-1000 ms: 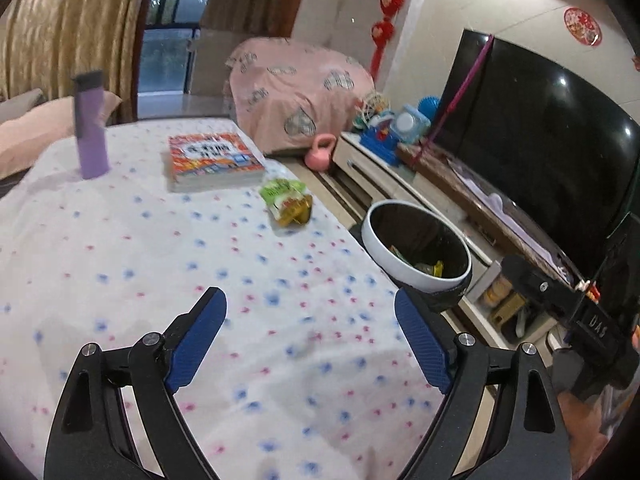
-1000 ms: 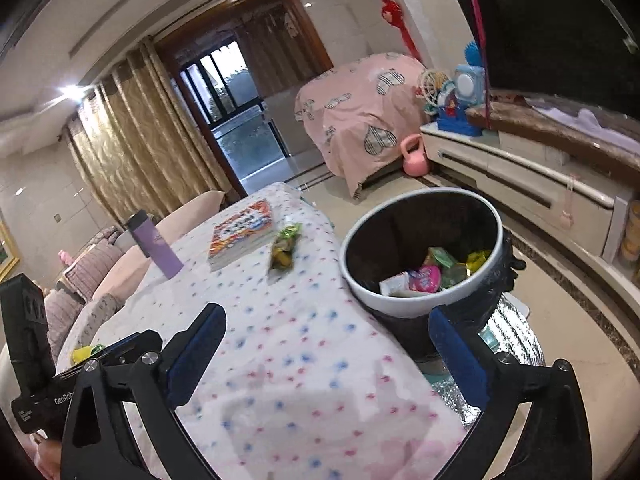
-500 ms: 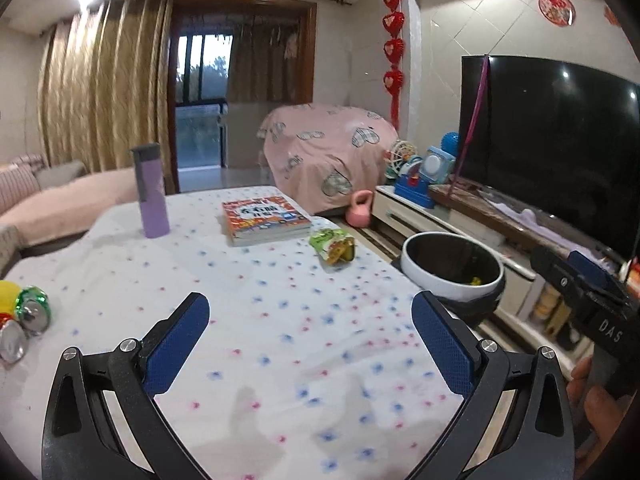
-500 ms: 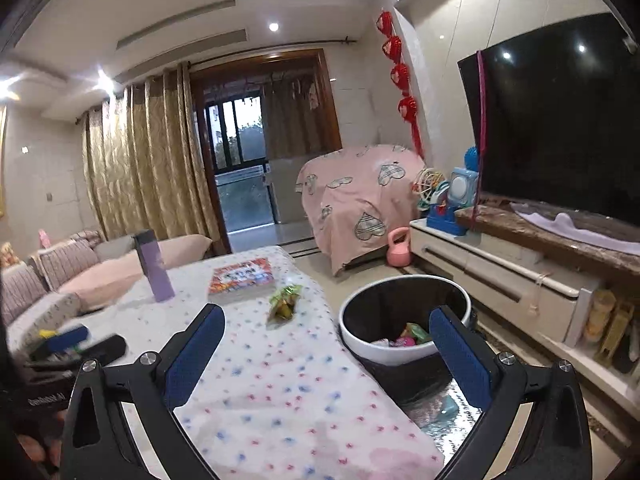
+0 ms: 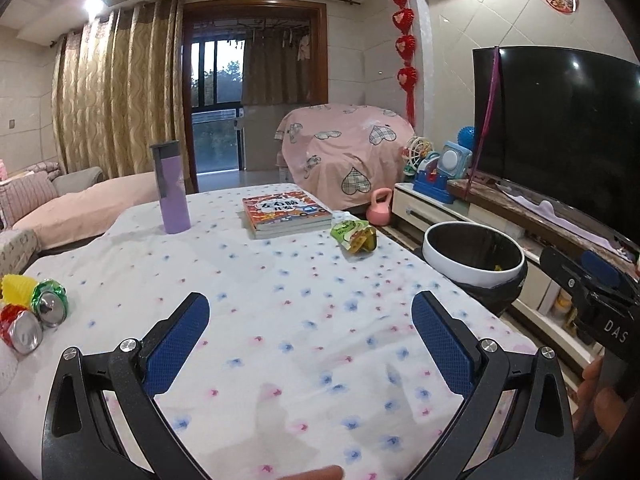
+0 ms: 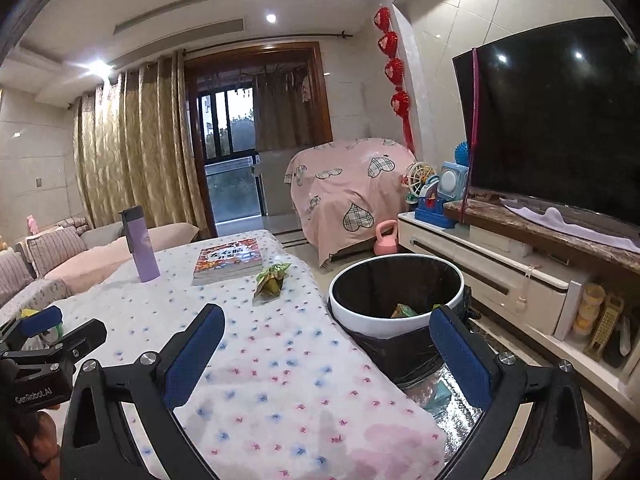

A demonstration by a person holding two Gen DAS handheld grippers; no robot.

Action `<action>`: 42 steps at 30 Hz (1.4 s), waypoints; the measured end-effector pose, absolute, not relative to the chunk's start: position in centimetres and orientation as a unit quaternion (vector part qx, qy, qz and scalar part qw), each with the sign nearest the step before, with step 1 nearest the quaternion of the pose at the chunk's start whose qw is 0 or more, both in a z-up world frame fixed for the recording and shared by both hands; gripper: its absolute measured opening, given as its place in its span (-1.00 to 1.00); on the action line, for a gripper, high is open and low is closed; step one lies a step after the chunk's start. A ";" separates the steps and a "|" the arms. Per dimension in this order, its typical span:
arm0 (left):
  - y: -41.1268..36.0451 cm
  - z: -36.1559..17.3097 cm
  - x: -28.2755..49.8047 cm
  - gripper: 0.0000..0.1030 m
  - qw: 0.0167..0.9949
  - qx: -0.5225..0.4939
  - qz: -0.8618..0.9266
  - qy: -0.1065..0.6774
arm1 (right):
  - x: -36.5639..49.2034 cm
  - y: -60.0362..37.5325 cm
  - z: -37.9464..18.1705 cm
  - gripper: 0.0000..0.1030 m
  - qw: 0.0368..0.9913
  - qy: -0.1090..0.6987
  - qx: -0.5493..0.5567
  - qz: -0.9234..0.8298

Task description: Collect trash

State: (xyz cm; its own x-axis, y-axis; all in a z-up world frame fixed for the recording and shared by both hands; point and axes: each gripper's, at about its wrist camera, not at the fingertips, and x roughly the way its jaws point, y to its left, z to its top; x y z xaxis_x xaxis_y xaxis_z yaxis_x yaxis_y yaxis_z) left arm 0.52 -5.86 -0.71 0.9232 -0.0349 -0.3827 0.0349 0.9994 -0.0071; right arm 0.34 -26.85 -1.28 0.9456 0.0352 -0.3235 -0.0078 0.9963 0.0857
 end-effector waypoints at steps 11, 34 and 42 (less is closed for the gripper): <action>-6.1 -0.7 0.4 1.00 0.981 0.004 -0.020 0.193 | 0.0 -26.5 -1.1 1.00 0.986 0.160 0.039 0.017; -6.4 -0.8 -0.1 1.00 0.982 0.012 -0.023 0.186 | -0.2 -26.6 -1.0 1.00 0.986 0.160 0.043 0.019; -6.6 -0.8 -0.2 1.00 0.982 0.012 -0.024 0.187 | -0.2 -26.5 -1.0 1.00 0.986 0.159 0.042 0.020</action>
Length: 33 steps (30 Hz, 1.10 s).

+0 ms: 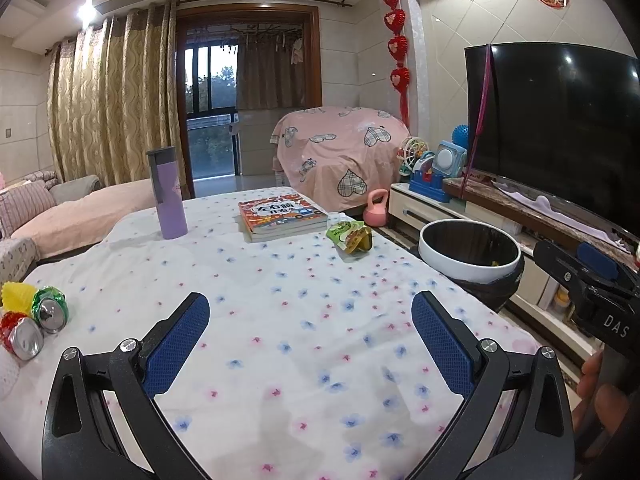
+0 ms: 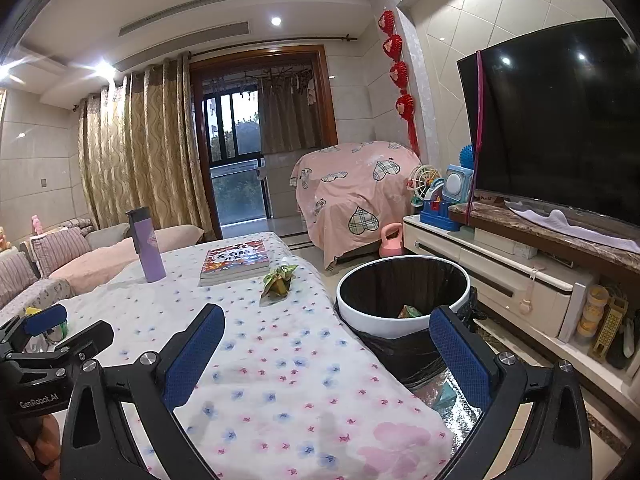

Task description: Collect trash

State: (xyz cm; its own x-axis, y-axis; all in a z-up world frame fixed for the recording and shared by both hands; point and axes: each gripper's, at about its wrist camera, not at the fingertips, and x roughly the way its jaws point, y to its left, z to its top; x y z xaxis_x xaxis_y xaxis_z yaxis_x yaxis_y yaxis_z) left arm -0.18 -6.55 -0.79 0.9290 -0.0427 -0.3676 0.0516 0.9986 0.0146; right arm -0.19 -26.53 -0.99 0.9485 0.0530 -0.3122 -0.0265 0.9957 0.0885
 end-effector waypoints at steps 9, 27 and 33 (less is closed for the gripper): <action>-6.6 -0.8 -0.2 1.00 0.982 0.012 -0.024 0.188 | -0.2 -26.5 -1.0 1.00 0.986 0.159 0.043 0.021; -6.5 -1.2 0.1 1.00 0.981 0.013 -0.026 0.191 | -0.2 -26.4 -1.0 1.00 0.986 0.159 0.043 0.022; -6.5 -1.2 0.2 1.00 0.981 0.013 -0.027 0.193 | -0.3 -26.2 -0.9 1.00 0.986 0.159 0.044 0.023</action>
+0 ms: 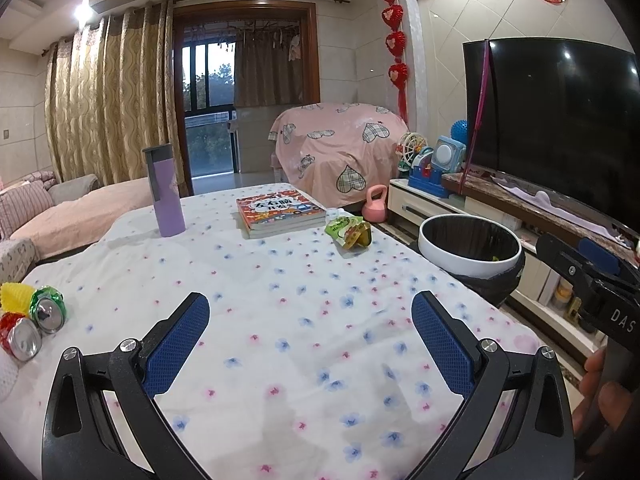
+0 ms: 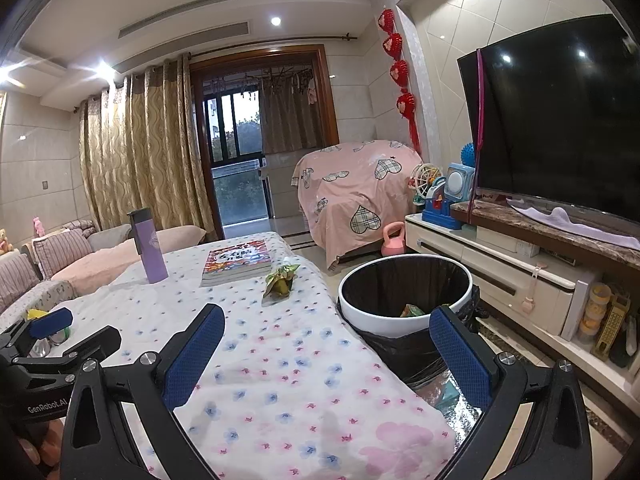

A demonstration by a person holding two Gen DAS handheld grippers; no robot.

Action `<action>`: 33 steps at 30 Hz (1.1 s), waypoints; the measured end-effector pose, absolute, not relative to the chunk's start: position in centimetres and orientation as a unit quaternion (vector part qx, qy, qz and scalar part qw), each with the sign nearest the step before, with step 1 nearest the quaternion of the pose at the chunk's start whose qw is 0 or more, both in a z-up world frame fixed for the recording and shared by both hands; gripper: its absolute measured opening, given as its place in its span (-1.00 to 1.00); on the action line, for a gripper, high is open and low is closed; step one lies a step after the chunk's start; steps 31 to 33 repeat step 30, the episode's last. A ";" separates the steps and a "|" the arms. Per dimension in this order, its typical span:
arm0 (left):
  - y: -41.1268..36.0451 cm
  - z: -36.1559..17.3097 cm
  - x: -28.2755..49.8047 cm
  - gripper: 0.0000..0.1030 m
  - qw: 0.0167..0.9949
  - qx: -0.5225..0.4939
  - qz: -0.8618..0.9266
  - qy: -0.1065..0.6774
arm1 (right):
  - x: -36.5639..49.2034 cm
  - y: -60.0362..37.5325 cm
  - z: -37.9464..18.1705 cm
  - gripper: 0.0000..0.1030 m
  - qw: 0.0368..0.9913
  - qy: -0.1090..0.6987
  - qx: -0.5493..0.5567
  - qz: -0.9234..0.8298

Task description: Collect trash

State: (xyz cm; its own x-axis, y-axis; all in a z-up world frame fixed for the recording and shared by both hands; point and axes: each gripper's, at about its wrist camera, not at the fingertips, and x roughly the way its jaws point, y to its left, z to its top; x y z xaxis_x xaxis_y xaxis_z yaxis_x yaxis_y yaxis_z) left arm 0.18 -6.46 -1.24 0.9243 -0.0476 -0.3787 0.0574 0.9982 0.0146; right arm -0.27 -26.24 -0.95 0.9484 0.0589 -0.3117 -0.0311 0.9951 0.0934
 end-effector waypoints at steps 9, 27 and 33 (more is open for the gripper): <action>-6.2 -1.5 0.4 1.00 0.980 0.013 -0.026 0.195 | -0.3 -26.2 -0.9 1.00 0.986 0.160 0.044 0.023; -5.8 -1.8 0.7 1.00 0.979 0.011 -0.030 0.203 | -0.5 -25.5 -1.3 1.00 0.985 0.163 0.046 0.024; -5.8 -1.9 0.9 1.00 0.978 0.009 -0.035 0.208 | -0.4 -25.2 -1.4 1.00 0.984 0.168 0.047 0.023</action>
